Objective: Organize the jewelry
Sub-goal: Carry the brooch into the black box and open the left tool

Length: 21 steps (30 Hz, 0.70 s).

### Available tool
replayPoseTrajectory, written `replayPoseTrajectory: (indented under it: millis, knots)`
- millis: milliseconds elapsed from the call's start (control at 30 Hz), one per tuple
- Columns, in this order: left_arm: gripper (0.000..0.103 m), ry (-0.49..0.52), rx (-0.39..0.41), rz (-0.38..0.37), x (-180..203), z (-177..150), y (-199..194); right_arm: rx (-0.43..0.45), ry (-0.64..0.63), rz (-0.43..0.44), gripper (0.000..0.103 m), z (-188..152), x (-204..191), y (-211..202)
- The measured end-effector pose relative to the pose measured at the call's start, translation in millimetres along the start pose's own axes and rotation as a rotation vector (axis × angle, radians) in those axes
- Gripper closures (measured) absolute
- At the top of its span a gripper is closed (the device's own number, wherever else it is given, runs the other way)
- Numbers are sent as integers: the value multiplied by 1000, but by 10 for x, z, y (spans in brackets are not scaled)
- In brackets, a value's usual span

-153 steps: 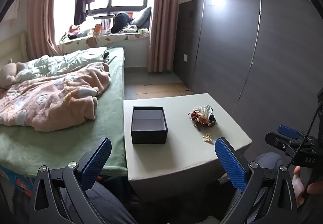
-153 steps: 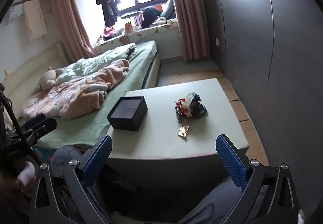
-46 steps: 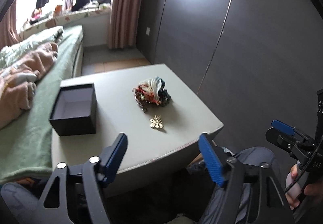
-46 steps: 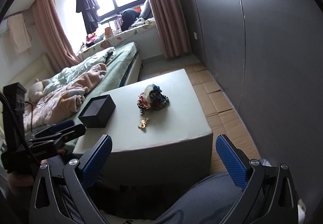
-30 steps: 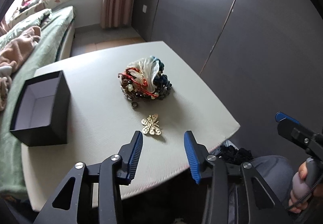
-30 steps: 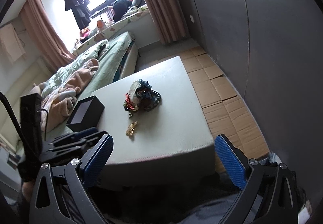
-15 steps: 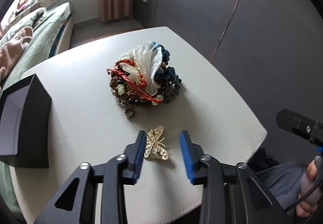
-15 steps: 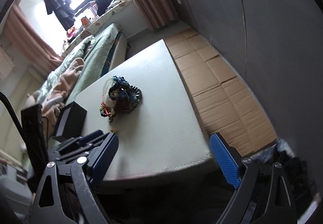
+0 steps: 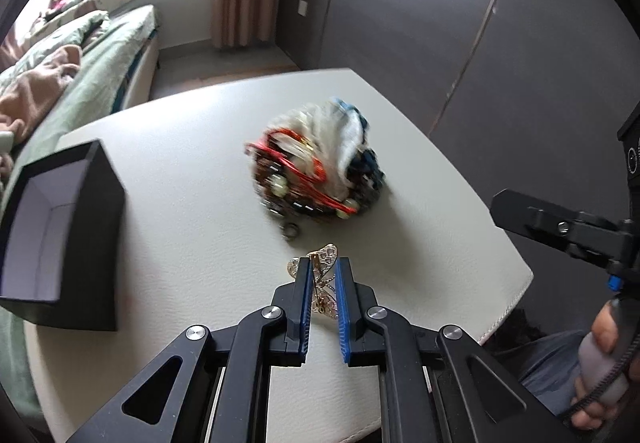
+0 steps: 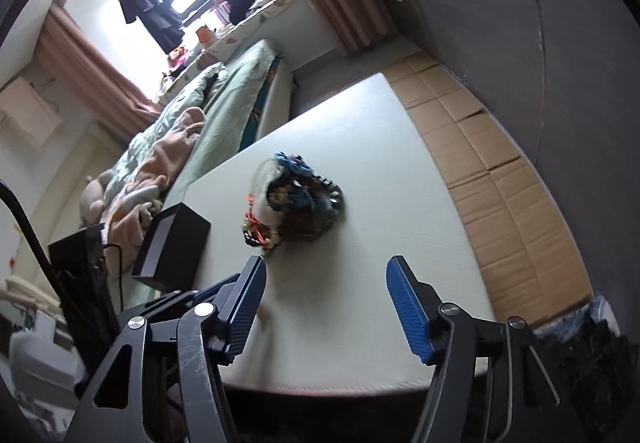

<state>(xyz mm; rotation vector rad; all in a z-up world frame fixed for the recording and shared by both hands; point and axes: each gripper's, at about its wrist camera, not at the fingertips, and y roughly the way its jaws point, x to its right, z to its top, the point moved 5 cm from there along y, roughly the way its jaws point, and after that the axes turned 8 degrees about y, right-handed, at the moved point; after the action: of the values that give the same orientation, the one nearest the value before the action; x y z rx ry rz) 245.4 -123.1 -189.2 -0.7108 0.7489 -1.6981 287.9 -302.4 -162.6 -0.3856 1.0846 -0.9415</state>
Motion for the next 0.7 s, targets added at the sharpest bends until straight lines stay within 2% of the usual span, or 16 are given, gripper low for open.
replayPoseTrajectory:
  millis: [67,267,333,500,633,700]
  knots:
    - [91,-18,20,6,-92,44,-70,6,-27,12,48,30,-96,31]
    - [91,-71,79,38,-357,134,-284,-27,-55,83,60,128,-314,217]
    - [91,-85,95,51,-450,141,-358,-44,-61,110,60,161,-405,303]
    - [91,-111,130,85,-668,146,-534,-78,-69,103,61,203,-530,507]
    - [91,-133,156,112,-831,138,-670,-94,-101,64,64,247,-645,683]
    - [91,-145,165,122,-894,123,-719,-104,-111,32,76,250,-643,751]
